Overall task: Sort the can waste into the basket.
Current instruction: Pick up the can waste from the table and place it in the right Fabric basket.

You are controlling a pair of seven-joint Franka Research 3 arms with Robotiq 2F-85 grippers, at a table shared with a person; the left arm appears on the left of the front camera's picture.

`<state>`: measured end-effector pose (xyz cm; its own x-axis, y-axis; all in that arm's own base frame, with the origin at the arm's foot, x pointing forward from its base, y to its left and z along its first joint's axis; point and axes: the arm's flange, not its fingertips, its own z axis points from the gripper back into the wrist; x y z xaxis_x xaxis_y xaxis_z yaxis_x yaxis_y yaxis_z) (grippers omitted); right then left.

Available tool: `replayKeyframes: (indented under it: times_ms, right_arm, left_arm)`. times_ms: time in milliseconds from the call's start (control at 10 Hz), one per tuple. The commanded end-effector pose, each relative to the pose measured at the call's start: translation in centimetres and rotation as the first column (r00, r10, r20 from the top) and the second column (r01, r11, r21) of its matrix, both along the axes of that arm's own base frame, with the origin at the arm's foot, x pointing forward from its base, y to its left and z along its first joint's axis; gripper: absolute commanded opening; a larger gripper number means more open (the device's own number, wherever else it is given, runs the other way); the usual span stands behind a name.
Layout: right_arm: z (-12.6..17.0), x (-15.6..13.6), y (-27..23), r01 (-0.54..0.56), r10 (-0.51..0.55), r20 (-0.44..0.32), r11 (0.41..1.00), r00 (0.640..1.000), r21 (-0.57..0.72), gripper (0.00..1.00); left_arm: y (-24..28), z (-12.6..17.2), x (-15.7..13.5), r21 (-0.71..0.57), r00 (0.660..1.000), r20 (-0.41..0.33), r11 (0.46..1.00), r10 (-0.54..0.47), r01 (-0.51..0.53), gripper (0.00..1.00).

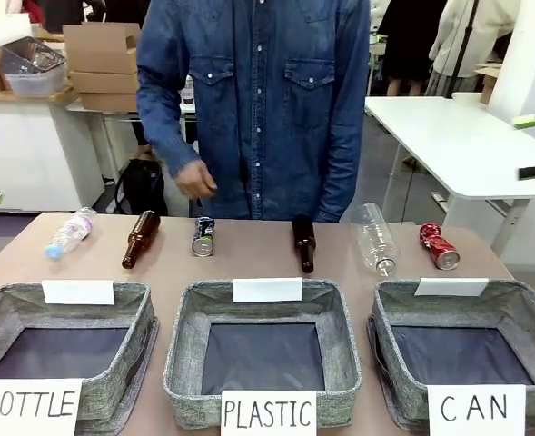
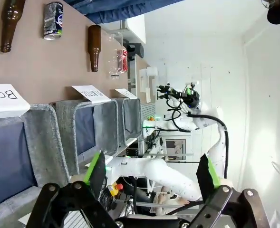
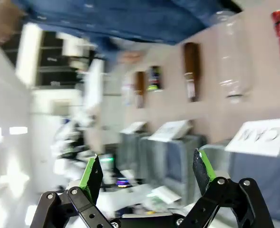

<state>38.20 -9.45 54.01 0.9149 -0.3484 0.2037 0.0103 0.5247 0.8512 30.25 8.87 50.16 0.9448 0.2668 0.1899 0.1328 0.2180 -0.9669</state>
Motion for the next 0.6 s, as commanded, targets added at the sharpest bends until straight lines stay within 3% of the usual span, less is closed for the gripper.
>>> replayKeyframes:
  times_ms: [0,100,200,300,400,500]
  right_arm:
    - [-2.0,5.8,2.5,-0.071,-0.015,-0.146,0.82,0.989,-0.568,1.0]
    - [-3.3,8.0,2.6,-0.038,-0.127,-0.195,0.74,0.972,-0.672,1.0]
    - [-3.9,8.7,2.5,-0.072,-0.125,-0.232,0.72,0.965,-0.69,1.0]
    - [-4.0,8.5,1.9,-0.075,-0.123,-0.238,0.729,0.964,-0.681,1.0]
    - [-3.6,7.6,0.8,-0.093,-0.085,-0.248,0.774,0.965,-0.626,1.0]
    - [-5.2,8.9,3.2,-0.004,-0.08,-0.116,0.807,0.99,-0.59,1.0]
  left_arm:
    - [-0.1,-0.2,-0.1,0.005,1.0,0.022,1.0,-0.012,0.012,1.0]
    - [-0.1,-0.2,-0.1,0.005,1.0,0.022,1.0,-0.012,0.012,1.0]
    - [-0.1,-0.2,-0.1,0.005,1.0,0.022,1.0,-0.012,0.012,1.0]
    - [-0.1,-0.2,-0.1,0.005,1.0,0.022,1.0,-0.012,0.012,1.0]
    - [-0.1,-0.2,-0.1,0.005,1.0,0.022,1.0,-0.012,0.012,1.0]
    - [-0.1,-0.2,-0.1,0.005,1.0,0.022,1.0,-0.012,0.012,1.0]
